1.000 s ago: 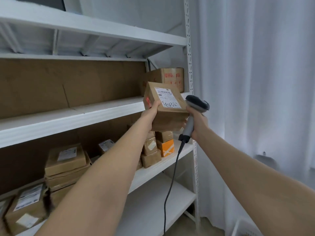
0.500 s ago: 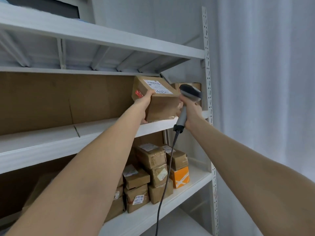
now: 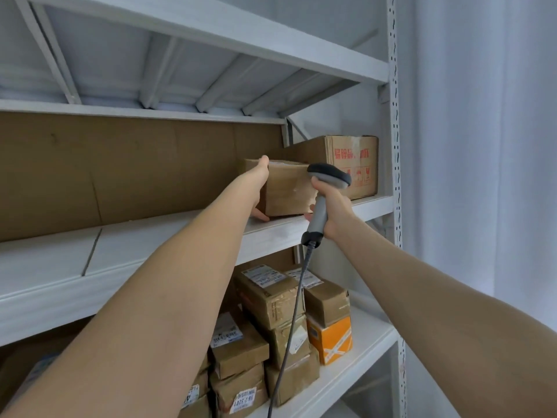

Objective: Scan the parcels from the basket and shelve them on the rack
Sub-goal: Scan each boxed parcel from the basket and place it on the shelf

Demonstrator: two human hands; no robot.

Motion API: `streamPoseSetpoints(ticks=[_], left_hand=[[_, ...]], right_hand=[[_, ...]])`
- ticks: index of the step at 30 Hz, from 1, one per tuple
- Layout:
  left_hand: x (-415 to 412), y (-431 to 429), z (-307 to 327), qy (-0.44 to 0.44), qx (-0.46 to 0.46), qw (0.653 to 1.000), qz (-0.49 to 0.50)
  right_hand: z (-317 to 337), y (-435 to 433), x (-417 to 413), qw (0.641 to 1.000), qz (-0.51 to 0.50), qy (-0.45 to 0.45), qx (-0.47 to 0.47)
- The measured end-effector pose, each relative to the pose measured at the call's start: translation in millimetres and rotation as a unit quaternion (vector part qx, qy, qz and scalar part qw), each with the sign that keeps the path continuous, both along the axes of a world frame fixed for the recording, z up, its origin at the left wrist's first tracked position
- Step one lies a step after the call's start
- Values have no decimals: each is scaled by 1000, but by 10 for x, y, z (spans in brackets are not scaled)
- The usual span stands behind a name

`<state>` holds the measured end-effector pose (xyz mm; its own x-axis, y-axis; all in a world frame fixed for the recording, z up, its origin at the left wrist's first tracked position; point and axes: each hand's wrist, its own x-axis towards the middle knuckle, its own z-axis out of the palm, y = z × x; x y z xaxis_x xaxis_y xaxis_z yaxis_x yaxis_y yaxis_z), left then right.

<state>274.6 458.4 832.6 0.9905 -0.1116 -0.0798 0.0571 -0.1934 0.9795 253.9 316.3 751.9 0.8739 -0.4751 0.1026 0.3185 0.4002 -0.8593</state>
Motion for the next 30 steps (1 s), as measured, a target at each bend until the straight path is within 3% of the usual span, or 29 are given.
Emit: streamPoseSetpoints(ticks=[8,12,18,22,26,30], left_hand=[[90,-200,-87,-48,99,994,10],[54,-228,-132,-84,101,991,12],[101,-230,-373,-188,141,964,125],[-43,-252,-502,-273,140,935,178],[-279,-321,-728,-401,119,896,148],[-626,-497,-1040,-407,140,898,89]], right_hand=[[-100,-63,67,1000,8,7,19],[-136,-33,23,999,8,3,41],[-246,41,-215,994,36,-9,104],[-373,93,-443,997,-12,17,79],[-547,96,-783,993,-27,16,111],[-804,7,-1226,991,-52,30,122]])
